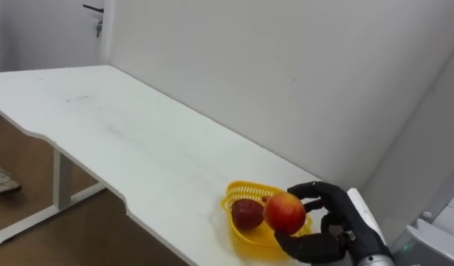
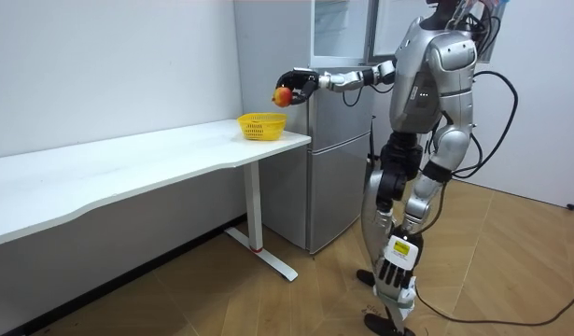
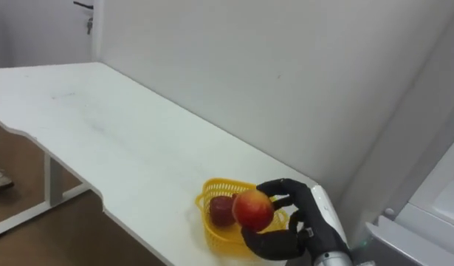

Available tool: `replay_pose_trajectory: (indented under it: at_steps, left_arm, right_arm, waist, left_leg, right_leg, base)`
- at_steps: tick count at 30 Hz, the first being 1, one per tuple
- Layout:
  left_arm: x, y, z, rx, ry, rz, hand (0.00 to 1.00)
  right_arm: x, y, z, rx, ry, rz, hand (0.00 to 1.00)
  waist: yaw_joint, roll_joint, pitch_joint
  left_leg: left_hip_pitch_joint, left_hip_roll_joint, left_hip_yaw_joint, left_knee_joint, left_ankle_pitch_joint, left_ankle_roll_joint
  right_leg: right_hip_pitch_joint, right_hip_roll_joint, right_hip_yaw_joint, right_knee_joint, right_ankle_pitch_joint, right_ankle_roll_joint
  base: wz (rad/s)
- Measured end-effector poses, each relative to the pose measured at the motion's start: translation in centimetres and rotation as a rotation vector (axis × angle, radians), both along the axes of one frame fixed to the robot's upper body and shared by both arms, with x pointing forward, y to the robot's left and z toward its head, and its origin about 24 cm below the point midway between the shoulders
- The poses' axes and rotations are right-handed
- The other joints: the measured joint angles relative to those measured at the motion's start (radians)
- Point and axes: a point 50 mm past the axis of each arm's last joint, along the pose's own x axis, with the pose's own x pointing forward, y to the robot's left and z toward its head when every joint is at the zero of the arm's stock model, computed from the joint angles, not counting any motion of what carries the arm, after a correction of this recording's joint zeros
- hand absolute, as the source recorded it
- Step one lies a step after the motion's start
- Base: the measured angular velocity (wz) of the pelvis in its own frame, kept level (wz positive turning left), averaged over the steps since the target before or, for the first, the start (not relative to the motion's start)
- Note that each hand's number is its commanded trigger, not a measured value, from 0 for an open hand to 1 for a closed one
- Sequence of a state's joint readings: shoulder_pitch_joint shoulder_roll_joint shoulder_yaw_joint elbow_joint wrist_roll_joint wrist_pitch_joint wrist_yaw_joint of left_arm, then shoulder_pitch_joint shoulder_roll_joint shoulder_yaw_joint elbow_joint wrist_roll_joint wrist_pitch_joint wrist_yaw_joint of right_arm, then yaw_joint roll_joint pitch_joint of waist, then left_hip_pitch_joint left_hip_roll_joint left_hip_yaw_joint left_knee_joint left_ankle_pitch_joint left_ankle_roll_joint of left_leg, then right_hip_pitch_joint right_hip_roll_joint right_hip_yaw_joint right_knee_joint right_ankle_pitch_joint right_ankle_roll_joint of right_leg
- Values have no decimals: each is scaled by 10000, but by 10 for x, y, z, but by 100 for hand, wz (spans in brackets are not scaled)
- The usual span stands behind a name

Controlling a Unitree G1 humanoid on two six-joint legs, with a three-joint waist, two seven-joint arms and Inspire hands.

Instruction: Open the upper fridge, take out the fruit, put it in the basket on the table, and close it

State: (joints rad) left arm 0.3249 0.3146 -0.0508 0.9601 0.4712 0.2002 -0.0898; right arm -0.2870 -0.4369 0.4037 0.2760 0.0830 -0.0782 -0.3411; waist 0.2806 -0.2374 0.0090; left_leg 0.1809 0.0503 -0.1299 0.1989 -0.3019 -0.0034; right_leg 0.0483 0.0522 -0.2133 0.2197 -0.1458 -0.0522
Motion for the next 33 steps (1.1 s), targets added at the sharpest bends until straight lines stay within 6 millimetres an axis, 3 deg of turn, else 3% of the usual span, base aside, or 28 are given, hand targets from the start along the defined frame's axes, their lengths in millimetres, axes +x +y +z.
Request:
replay_pose_trajectory:
  at_steps: [9,10,11,33]
  left_arm:
    - [-1,16,6,603,70,250,0]
    - [-2,16,7,615,86,258,0]
    - [-2,17,7,624,125,271,0]
    - [2,21,10,891,-45,169,0]
  right_arm:
    - [11,-10,8,-557,148,-394,100]
    - [12,-10,8,-580,156,-419,56]
    - [13,-11,9,-618,164,-456,0]
    - [15,-13,11,-392,231,-598,0]
  waist:
    - [71,-151,-25]
    - [79,-151,-24]
    - [82,-151,-24]
    - [177,-184,-16]
  left_leg:
    - [-150,12,18,-11,1,2]
    - [-150,12,18,-11,1,2]
    - [-152,14,18,-11,1,2]
    - [-203,22,60,-11,1,0]
  right_leg:
    - [-147,9,1,3,2,1]
    - [-147,9,2,3,3,1]
    - [-147,10,4,3,3,2]
    - [-224,32,114,15,11,-10]
  base:
    - [0]
    - [0]
    - [0]
    - [0]
